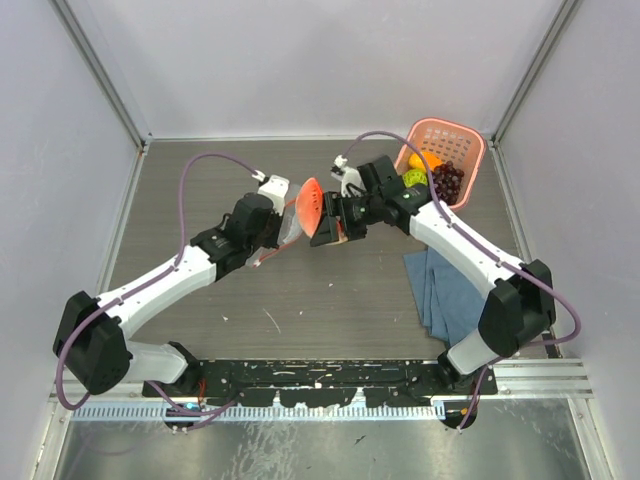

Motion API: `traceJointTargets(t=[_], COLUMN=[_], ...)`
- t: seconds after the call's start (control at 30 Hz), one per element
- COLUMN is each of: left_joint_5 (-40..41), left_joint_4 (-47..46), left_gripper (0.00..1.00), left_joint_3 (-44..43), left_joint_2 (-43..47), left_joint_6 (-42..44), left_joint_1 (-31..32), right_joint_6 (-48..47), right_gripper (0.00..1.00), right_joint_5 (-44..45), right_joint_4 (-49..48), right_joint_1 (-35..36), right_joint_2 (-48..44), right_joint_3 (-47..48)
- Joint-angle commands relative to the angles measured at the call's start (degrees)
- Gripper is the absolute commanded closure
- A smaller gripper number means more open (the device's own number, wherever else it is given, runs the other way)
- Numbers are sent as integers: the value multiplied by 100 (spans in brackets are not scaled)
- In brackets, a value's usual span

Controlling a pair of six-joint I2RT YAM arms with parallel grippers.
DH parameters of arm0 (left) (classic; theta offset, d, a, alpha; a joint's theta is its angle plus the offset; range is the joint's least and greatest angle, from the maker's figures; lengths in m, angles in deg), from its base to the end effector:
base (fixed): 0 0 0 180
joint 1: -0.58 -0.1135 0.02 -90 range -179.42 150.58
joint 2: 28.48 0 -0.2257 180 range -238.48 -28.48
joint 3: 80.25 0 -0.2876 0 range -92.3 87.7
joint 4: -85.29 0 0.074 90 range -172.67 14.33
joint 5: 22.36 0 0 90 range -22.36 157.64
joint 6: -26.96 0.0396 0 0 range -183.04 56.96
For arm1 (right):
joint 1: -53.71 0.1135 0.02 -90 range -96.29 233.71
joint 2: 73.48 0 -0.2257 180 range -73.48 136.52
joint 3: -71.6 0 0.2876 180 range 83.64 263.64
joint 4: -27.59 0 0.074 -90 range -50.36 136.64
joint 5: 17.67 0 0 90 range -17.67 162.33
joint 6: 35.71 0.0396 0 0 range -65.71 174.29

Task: Place the food in the zip-top bag and seal the zipper
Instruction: Place the fake fruit in the zipper food storage bag.

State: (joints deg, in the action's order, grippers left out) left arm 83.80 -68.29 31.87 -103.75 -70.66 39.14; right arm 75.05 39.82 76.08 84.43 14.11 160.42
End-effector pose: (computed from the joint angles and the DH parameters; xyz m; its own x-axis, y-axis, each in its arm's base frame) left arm 0.2734 -0.2039 0.2324 -0.4867 0.2251 -0.8441 0.3565 0.9333 0.0433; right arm 0.3080 0.2078 0.2663 -0.8542 -0.1599 -0.4947 -0.4722 0.6366 0.6097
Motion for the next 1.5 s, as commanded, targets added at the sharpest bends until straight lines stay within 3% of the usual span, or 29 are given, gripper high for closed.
traceJointTargets(t=[0.0, 0.57, 0.93, 1.23, 1.47], left_joint_5=[-123, -411, -1120, -864, -1293], left_joint_4=[-681, -874, -997, -714, -684], left_gripper=[100, 100, 100, 100, 100], left_joint_3=[91, 207, 226, -42, 13], left_joint_2=[190, 719, 762, 500, 540], left_joint_6=[123, -337, -311, -331, -307], left_joint_1=[27, 31, 48, 68, 199], right_joint_6=[443, 495, 365, 164, 690], right_gripper=[91, 91, 91, 89, 87], right_joint_5=[-601, -1026, -1287, -1231, -1008], right_joint_4=[-943, -1603, -1569, -1329, -1851], right_joint_1=[190, 261, 374, 584, 583], right_joint_2=[9, 688, 1032, 1082, 1015], right_joint_3=[-176, -889, -838, -682, -642])
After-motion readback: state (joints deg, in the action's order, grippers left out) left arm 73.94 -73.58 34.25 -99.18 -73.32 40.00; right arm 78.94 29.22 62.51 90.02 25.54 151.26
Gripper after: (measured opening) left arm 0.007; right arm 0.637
